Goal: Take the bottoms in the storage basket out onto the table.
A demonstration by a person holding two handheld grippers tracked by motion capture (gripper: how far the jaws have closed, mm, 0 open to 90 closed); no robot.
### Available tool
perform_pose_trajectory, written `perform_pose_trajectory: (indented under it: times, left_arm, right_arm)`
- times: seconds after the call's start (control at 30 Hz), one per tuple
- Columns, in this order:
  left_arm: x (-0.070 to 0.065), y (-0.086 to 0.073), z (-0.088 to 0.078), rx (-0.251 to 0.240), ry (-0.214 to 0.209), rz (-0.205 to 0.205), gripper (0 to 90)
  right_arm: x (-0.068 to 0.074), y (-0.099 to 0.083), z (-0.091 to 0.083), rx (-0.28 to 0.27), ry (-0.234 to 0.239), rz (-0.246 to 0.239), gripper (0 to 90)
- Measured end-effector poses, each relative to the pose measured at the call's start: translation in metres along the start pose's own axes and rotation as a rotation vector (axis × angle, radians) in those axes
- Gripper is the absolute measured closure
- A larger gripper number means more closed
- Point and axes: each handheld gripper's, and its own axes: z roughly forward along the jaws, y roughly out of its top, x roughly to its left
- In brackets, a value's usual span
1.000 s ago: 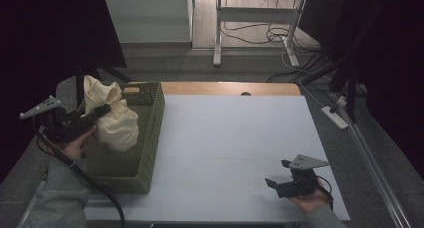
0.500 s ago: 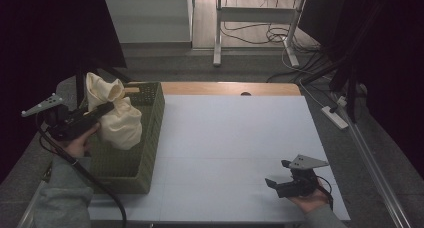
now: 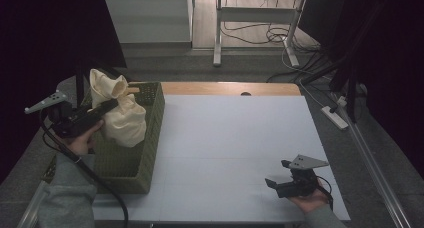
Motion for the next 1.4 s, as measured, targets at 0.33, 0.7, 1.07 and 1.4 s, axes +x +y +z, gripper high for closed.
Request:
perform_pose_trajectory:
  times: [0.33,0.7,1.07,1.4]
  left_arm:
    - [-0.005,0.006,0.000,-0.025,-0.014,0.000,66.6]
    - [-0.024,0.016,0.007,-0.066,-0.058,0.019,66.6]
    - [-0.037,0.019,0.021,-0.051,-0.092,0.037,66.6]
    - [-0.052,0.022,0.032,-0.048,-0.124,0.053,66.8]
  right_arm:
    - [0.000,0.000,0.000,0.003,0.001,0.001,8.8]
    - [0.000,0.000,0.002,0.010,0.001,0.003,8.8]
    - [-0.001,-0.001,0.001,0.005,-0.003,0.008,8.8]
    - [-0.001,-0.001,0.001,0.005,-0.004,0.005,8.8]
